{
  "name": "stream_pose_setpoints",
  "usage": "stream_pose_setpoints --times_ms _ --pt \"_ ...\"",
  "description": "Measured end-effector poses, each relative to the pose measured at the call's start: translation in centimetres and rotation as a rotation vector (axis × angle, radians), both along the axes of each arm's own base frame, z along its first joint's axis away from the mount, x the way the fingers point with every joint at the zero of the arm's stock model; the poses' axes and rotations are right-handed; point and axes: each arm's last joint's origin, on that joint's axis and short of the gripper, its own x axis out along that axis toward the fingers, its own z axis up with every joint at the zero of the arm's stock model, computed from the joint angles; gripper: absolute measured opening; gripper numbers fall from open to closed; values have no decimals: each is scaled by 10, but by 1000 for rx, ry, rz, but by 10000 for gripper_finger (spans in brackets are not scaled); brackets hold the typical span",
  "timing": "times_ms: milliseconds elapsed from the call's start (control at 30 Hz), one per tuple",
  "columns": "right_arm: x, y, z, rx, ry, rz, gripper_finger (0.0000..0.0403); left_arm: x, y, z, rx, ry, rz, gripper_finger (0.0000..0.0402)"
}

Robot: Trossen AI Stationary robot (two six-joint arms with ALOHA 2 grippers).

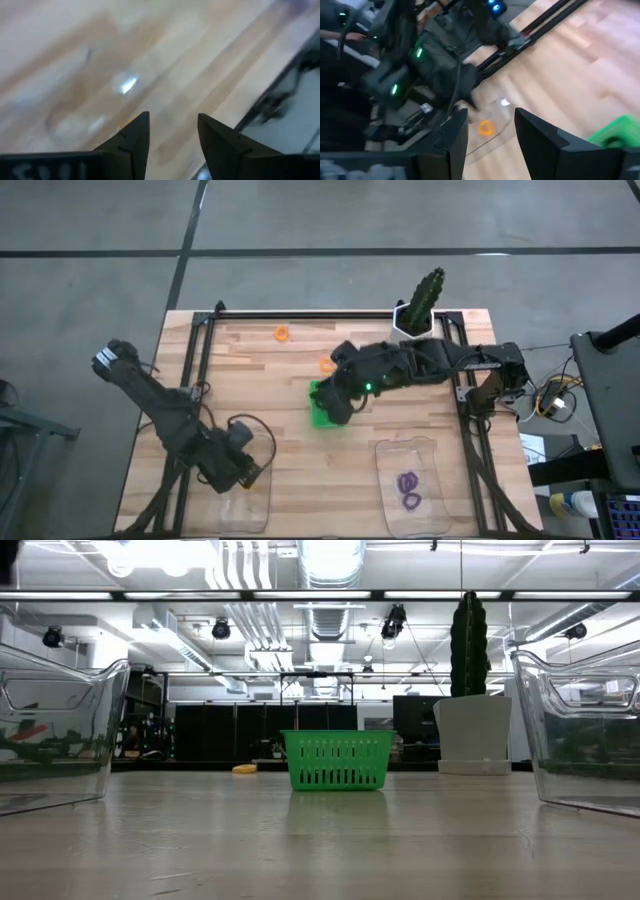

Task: Sort spring keychains
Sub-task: Put the bottom yellow spring keychain into the left transparent bin

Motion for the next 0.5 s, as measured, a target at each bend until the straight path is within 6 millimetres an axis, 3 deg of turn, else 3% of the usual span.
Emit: stream_pose_setpoints --times_ms 200,367,500 --pt "-1 53 -18 97 -34 28 155 1 45 43 93 -190 70 158" --pt "-5 96 -35 174 -129 2 155 -2 104 64 165 -237 117 158" --pt "-8 115 -54 210 -154 -42 155 -8 152 72 223 -239 180 158"
